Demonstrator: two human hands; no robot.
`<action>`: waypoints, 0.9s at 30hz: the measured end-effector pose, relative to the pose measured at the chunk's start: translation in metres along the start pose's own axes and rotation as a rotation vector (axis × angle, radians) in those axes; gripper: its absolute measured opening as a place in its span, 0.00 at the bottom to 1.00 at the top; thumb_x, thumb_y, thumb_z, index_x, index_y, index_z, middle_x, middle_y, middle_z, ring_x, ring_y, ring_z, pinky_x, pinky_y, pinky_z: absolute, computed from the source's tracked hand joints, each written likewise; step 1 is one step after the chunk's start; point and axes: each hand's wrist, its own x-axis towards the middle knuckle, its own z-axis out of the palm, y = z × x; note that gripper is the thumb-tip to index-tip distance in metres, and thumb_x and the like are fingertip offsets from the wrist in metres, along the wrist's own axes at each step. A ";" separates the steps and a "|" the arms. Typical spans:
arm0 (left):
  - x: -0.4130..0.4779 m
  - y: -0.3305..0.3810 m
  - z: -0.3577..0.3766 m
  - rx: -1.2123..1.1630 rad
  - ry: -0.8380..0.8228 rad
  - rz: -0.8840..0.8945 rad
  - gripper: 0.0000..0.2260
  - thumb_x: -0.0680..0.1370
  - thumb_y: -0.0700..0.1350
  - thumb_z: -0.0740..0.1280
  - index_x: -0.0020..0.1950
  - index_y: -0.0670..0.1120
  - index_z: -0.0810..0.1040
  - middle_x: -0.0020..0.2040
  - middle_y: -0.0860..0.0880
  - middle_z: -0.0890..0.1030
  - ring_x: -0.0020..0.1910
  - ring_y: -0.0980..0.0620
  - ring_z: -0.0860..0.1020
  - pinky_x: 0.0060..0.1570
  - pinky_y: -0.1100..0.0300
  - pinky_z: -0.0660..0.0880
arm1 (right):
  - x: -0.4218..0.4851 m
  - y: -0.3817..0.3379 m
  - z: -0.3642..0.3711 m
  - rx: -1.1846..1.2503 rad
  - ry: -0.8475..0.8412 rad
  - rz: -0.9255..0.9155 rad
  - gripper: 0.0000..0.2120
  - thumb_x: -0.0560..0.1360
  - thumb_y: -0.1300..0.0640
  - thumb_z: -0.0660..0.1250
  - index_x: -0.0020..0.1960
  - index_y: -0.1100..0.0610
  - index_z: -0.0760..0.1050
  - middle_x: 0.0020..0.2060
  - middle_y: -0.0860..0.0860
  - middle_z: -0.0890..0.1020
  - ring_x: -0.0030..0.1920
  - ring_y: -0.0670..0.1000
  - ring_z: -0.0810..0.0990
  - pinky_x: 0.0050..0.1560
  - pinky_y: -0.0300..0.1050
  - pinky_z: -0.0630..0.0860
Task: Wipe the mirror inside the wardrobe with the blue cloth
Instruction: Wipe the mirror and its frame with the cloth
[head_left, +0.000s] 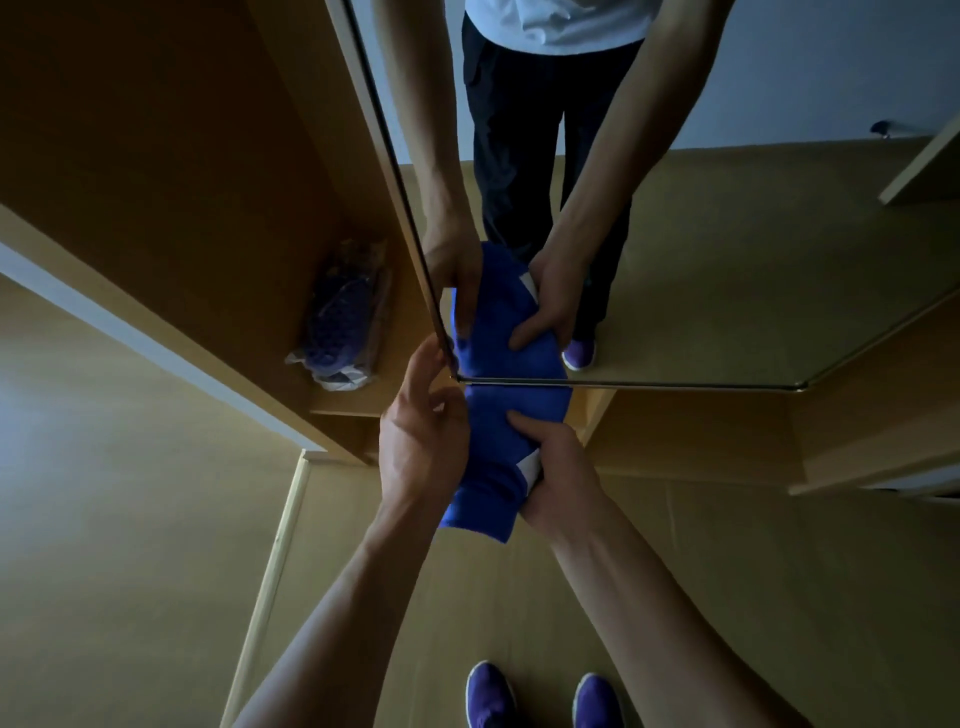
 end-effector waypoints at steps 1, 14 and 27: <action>-0.003 0.000 0.003 -0.036 0.004 -0.026 0.27 0.80 0.36 0.62 0.74 0.60 0.70 0.60 0.65 0.77 0.49 0.70 0.80 0.43 0.72 0.76 | -0.004 -0.004 -0.005 0.003 0.019 -0.025 0.19 0.78 0.61 0.62 0.68 0.65 0.75 0.60 0.62 0.81 0.53 0.62 0.82 0.51 0.54 0.81; 0.003 -0.011 -0.013 -0.209 -0.239 -0.027 0.29 0.74 0.42 0.57 0.74 0.61 0.70 0.69 0.58 0.78 0.61 0.61 0.80 0.57 0.51 0.82 | -0.010 -0.002 0.013 0.017 0.054 0.048 0.20 0.79 0.56 0.60 0.66 0.67 0.75 0.60 0.64 0.80 0.62 0.65 0.77 0.69 0.59 0.70; 0.001 -0.013 -0.011 -0.380 -0.254 -0.146 0.37 0.70 0.31 0.54 0.61 0.73 0.75 0.68 0.63 0.77 0.73 0.49 0.72 0.70 0.45 0.72 | -0.028 -0.023 -0.009 0.164 0.069 -0.083 0.08 0.71 0.62 0.64 0.50 0.60 0.73 0.40 0.56 0.73 0.40 0.53 0.75 0.44 0.45 0.71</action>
